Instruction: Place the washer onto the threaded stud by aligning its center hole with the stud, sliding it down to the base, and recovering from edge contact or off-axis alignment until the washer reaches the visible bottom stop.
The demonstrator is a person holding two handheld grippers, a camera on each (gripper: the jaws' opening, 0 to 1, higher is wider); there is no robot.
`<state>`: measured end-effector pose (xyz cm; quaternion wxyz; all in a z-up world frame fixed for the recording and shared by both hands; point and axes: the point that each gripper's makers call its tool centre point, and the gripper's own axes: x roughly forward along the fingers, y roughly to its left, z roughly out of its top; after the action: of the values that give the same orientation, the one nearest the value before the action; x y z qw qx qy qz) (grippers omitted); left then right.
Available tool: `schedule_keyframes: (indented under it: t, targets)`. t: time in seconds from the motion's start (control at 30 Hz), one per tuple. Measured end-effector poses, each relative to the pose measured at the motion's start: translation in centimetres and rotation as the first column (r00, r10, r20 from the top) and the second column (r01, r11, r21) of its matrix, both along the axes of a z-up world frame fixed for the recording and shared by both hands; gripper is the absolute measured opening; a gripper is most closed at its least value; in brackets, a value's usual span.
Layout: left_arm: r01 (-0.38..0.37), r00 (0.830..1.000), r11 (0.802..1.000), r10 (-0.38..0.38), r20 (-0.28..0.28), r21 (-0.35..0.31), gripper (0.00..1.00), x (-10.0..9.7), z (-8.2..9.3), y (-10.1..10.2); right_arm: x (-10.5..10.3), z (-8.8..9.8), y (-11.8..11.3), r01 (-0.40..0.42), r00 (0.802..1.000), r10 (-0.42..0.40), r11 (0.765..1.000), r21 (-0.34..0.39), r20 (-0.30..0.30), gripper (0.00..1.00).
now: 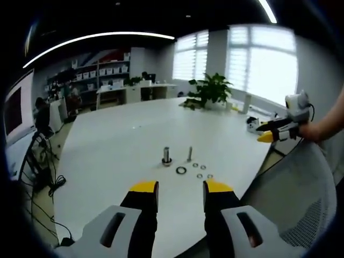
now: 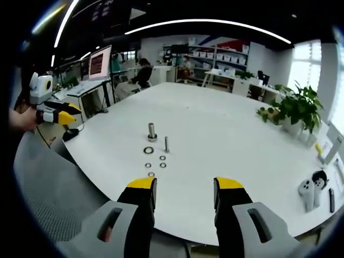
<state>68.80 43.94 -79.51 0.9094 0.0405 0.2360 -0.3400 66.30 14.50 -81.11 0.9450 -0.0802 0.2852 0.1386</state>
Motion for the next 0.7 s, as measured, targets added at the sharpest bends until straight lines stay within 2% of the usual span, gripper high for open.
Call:
schedule_keyframes:
  t: [0.13,0.7]
  targets:
    - [0.013,1.0,1.0,-0.013,0.014,0.011,0.31,0.0,0.18,-0.26,0.08,0.25,-0.11,0.008,1.0,-0.008,1.0,0.004,0.009,0.45]
    - [0.004,1.0,1.0,-0.004,-0.006,0.014,0.31,0.0,-0.19,-0.1,0.11,0.04,-0.45,0.012,1.0,-0.012,1.0,0.004,0.006,0.45]
